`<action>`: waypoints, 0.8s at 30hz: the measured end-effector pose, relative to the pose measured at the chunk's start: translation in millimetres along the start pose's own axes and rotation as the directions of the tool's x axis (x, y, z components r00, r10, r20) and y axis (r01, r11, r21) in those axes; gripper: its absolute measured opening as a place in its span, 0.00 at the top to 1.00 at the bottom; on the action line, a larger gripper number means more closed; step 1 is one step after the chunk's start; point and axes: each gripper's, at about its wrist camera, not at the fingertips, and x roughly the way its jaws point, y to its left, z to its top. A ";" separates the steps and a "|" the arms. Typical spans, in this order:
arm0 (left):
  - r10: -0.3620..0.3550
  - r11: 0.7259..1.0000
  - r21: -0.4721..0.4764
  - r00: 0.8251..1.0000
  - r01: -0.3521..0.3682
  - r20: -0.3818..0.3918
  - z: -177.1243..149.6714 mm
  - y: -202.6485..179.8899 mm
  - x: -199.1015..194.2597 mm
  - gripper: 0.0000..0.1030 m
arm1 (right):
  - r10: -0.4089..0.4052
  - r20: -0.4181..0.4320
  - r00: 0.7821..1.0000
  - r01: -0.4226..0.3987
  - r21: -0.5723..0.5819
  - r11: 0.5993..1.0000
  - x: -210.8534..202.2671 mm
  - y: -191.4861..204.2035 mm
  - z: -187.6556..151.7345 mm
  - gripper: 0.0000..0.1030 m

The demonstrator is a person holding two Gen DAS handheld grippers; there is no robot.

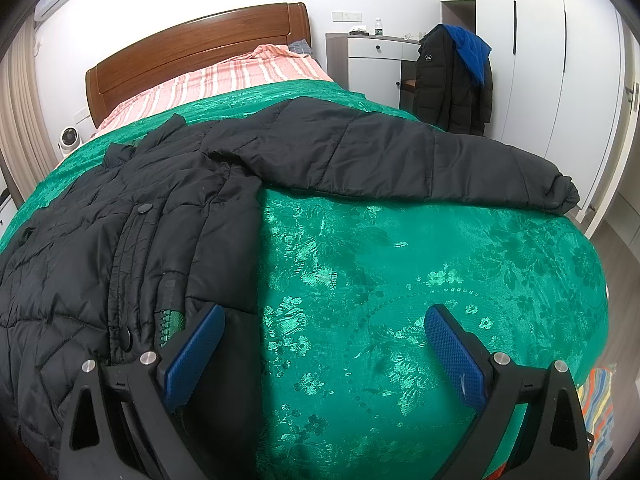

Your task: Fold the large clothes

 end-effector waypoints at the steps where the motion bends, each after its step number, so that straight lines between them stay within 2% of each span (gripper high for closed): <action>1: 0.000 1.000 0.000 1.000 0.000 0.000 -0.5 0.0 -0.3 0.00 | 0.000 0.000 1.000 0.000 0.000 1.000 -0.3 -0.3 0.1 0.04; 18: 0.000 1.000 -0.002 1.000 0.000 0.000 2.4 0.1 0.1 0.00 | 0.006 -0.004 1.000 -0.006 0.004 1.000 0.0 0.0 -1.0 0.04; 24: -0.004 1.000 -0.007 0.998 0.004 -0.063 8.3 0.3 3.2 0.00 | 0.066 -0.005 0.998 -0.066 0.070 0.995 -1.6 -11.2 -0.5 0.04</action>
